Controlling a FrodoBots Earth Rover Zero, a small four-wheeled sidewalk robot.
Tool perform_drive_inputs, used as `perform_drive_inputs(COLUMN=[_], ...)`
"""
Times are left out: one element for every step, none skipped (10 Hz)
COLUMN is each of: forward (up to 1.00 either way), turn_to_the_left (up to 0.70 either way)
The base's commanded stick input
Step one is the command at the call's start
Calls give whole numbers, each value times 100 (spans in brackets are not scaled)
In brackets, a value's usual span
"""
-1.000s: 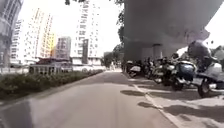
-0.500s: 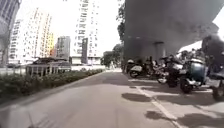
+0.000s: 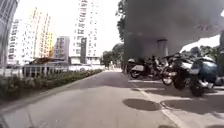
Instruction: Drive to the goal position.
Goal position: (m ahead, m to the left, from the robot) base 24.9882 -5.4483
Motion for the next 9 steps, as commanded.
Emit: perform_drive_inputs(forward=[70,70,70,70,70,70,70,70,70], turn_to_the_left=[0,0,0,0,0,0,0,0,0])
